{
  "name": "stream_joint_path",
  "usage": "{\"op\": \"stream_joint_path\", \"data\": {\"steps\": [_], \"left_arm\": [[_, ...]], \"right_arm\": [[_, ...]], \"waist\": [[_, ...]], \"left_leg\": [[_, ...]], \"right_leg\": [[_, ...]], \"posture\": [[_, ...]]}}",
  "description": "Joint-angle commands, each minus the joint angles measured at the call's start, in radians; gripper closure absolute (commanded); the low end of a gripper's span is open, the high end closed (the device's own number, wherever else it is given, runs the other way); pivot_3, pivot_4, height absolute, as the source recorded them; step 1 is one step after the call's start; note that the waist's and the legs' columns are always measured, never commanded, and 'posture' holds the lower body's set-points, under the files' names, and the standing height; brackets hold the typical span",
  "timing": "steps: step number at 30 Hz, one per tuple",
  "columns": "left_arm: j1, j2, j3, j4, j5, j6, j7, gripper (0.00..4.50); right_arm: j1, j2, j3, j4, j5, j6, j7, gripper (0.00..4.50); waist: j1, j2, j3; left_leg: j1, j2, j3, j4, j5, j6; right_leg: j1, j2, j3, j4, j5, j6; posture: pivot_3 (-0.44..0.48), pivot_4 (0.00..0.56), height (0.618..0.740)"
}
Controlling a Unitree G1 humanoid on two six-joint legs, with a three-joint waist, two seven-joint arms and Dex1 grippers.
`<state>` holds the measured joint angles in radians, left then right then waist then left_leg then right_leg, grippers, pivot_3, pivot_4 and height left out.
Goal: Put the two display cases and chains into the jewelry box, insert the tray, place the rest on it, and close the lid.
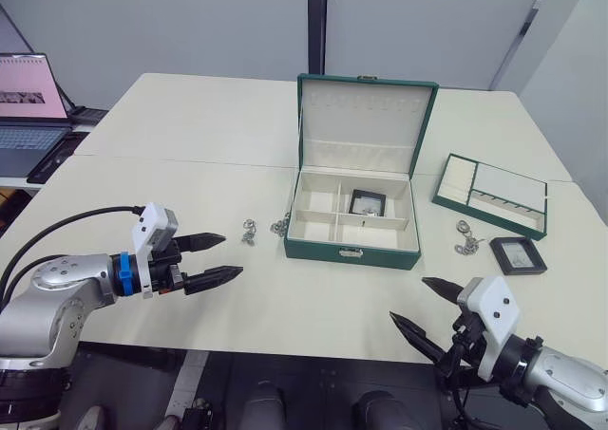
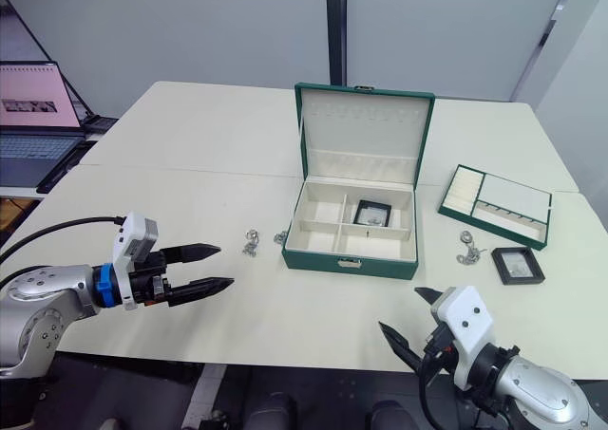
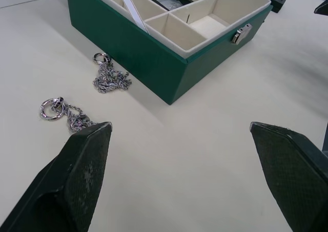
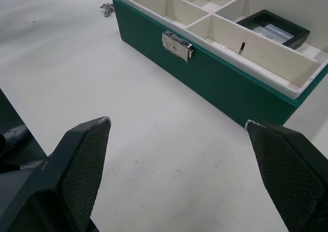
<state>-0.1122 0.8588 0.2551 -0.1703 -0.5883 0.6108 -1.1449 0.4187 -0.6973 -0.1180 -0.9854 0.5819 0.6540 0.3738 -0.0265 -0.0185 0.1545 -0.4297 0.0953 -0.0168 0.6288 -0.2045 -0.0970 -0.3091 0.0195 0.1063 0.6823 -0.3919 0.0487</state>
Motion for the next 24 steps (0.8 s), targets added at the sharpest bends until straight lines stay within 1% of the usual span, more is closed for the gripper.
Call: {"op": "stream_joint_path", "data": {"steps": [1,5,7,9,11,14,18,24], "left_arm": [[-0.001,0.021,0.031,-0.044,-0.025,0.008,0.006,0.01],[0.003,0.02,0.032,-0.059,-0.031,0.018,0.011,0.01],[0.007,0.028,0.033,-0.069,-0.037,0.032,0.01,0.01],[0.013,0.05,0.038,-0.081,-0.055,0.068,0.003,0.01],[0.019,0.071,0.047,-0.092,-0.077,0.098,-0.005,0.01],[0.028,0.082,0.051,-0.101,-0.086,0.104,-0.005,0.01],[0.031,0.089,0.045,-0.109,-0.086,0.118,0.012,0.01],[0.013,0.127,0.054,-0.122,-0.159,0.285,0.052,0.01]], "right_arm": [[-0.018,0.003,-0.019,-0.036,0.022,0.004,0.009,0.0],[-0.039,0.002,-0.02,-0.047,0.037,0.02,0.006,0.0],[-0.067,-0.016,-0.018,-0.058,0.062,0.025,0.005,0.0],[-0.117,-0.05,-0.018,-0.062,0.114,0.026,-0.002,0.0],[-0.189,-0.095,-0.026,-0.062,0.202,0.035,-0.03,0.0],[-0.302,-0.157,-0.035,-0.062,0.327,0.066,-0.086,0.0],[-0.377,-0.202,-0.028,-0.062,0.422,0.096,-0.146,0.0],[-0.418,-0.243,-0.042,-0.062,0.5,0.128,-0.189,0.0]], "waist": [[0.0,0.0,0.0],[0.0,0.0,0.0],[0.0,0.0,0.0],[-0.003,0.0,0.0],[-0.004,0.0,0.0],[-0.004,0.0,0.0],[-0.002,0.0,0.001],[-0.002,0.0,0.001]], "left_leg": [[0.0,0.0,0.0,0.0,0.0,0.0],[0.0,0.0,0.0,0.0,0.0,0.0],[0.0,0.0,0.0,0.0,0.0,0.0],[0.0,0.0,0.0,0.0,0.0,0.0],[0.0,0.0,0.0,0.0,0.0,0.0],[0.0,0.0,0.0,-0.001,0.0,0.0],[0.0,0.0,0.0,-0.001,0.0,0.0],[-0.001,0.0,0.0,-0.001,0.0,0.0]], "right_leg": [[0.0,0.0,0.0,0.0,0.0,0.0],[0.0,0.0,0.0,0.0,0.0,0.0],[0.0,0.0,0.0,0.0,0.0,0.0],[0.0,0.0,0.0,0.0,0.0,0.0],[0.0,0.0,0.0,0.0,0.0,0.0],[-0.001,0.0,0.0,0.0,0.0,0.0],[-0.001,0.0,0.0,-0.001,0.0,0.0],[-0.001,-0.001,0.0,-0.001,0.0,0.0]], "posture": [[0.0,0.15,0.74],[0.0,0.15,0.74],[0.0,0.15,0.74],[0.0,0.15,0.74],[0.0,0.15,0.74],[0.0,0.15,0.74],[0.0,0.15,0.74],[0.0,0.15,0.74]]}}
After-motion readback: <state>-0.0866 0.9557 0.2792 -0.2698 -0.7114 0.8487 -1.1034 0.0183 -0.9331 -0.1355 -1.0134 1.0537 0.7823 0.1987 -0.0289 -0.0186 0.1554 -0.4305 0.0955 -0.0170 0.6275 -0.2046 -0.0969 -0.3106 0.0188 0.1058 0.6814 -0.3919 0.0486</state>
